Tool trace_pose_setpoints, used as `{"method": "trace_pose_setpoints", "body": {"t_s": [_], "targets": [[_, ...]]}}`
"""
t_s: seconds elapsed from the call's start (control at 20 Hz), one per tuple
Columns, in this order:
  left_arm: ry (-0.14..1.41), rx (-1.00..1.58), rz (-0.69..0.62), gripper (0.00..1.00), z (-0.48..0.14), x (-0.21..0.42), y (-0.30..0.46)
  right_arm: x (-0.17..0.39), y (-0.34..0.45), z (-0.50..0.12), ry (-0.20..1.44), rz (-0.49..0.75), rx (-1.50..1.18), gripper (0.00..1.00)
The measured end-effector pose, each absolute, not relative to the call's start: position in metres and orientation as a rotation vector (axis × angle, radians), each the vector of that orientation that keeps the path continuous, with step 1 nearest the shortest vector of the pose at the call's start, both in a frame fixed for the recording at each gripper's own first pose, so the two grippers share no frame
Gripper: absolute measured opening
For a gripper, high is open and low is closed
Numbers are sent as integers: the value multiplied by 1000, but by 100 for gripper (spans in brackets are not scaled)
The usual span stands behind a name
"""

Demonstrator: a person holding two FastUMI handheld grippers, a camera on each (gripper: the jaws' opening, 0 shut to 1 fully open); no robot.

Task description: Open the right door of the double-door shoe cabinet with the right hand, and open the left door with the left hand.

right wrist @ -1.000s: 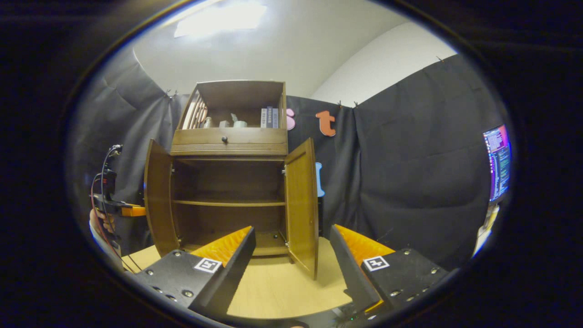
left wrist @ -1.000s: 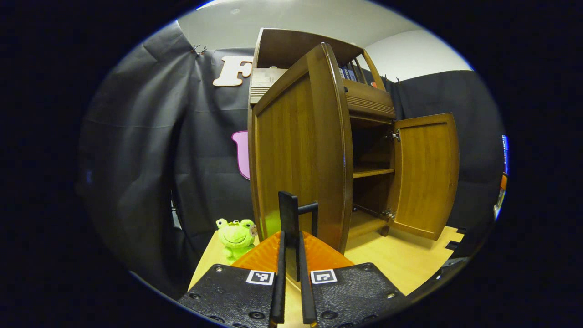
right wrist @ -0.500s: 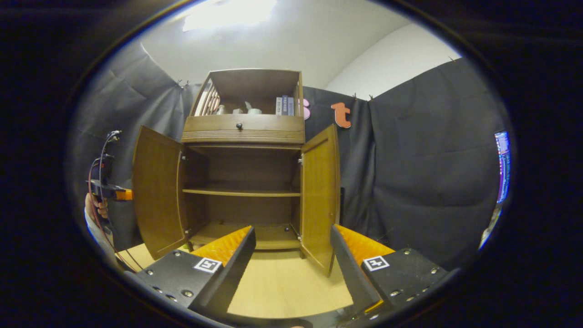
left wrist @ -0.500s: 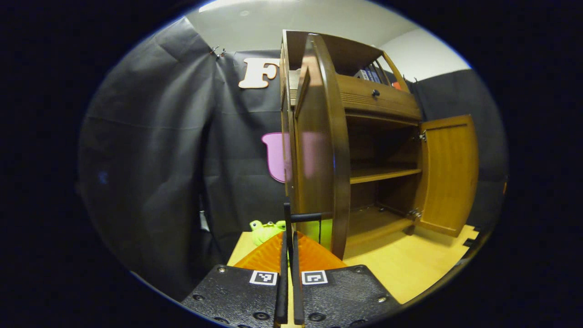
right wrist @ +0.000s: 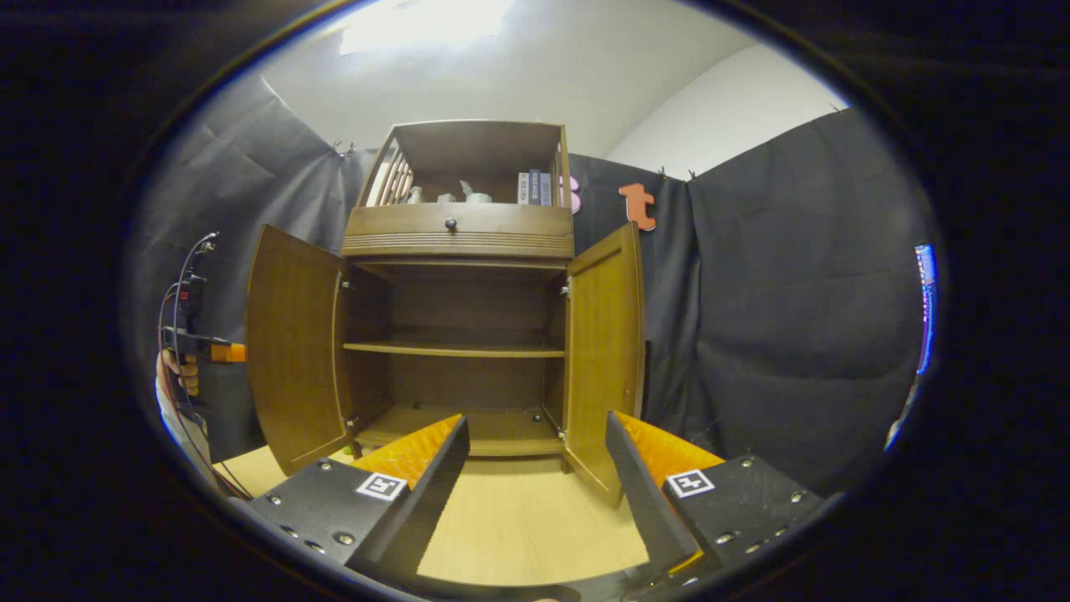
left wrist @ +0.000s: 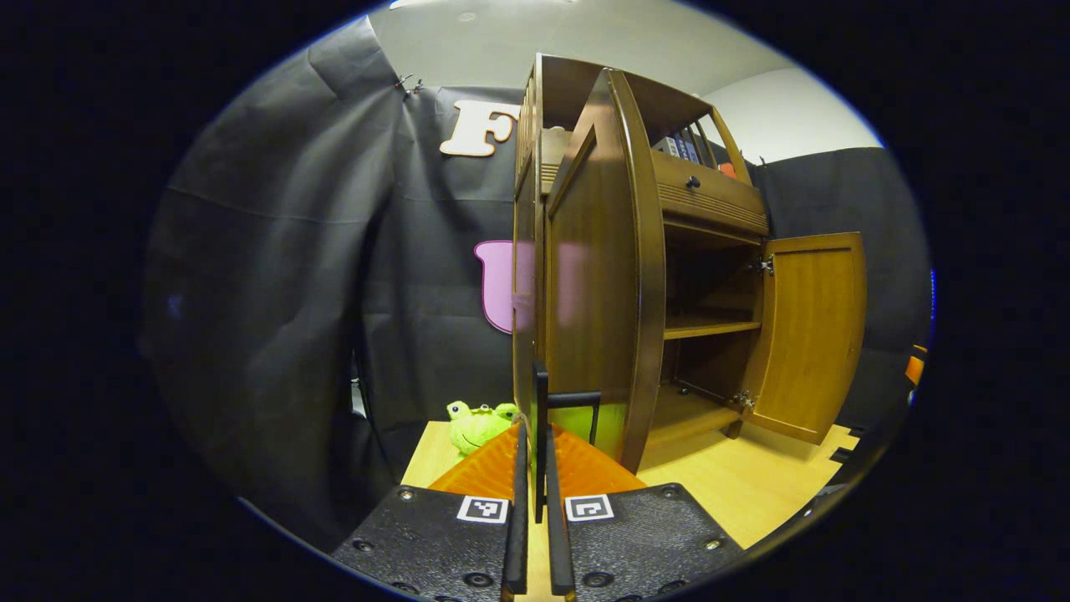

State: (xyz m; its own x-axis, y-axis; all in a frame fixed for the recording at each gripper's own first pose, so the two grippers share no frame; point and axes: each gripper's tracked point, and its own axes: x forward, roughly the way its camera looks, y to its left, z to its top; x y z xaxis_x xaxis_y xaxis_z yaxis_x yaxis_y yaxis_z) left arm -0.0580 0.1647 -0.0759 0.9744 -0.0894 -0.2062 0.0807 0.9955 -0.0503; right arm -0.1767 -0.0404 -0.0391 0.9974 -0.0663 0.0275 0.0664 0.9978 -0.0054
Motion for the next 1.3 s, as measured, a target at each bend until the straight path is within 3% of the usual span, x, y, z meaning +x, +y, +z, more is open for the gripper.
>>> {"method": "trace_pose_setpoints", "body": {"t_s": [0.35, 0.4, 0.45, 0.65, 0.9, 1.0, 1.05, 1.3], "targets": [[170, -44, -112, 17, -64, -84, 155, -177, -42, -42, -27, -61, 5, 97], [161, -38, -90, 22, -60, -92, 158, -178, -43, -43, -29, -62, 5, 97], [147, -39, -66, 36, -57, -93, 160, -180, -44, -42, -33, -63, 6, 97], [169, -76, 27, 64, -58, -113, 158, -180, -52, -41, -47, -66, 31, 97], [97, -86, 122, 83, -24, -134, 141, -188, -73, -41, -58, -69, 54, 97], [73, -81, 102, 92, -14, -137, 114, -194, -84, -41, -59, -68, 62, 96], [71, -78, 86, 87, -12, -137, 98, -195, -90, -42, -57, -68, 63, 96], [55, -36, 67, 90, -5, -131, 40, -201, -122, -44, -62, -59, 76, 96]]}}
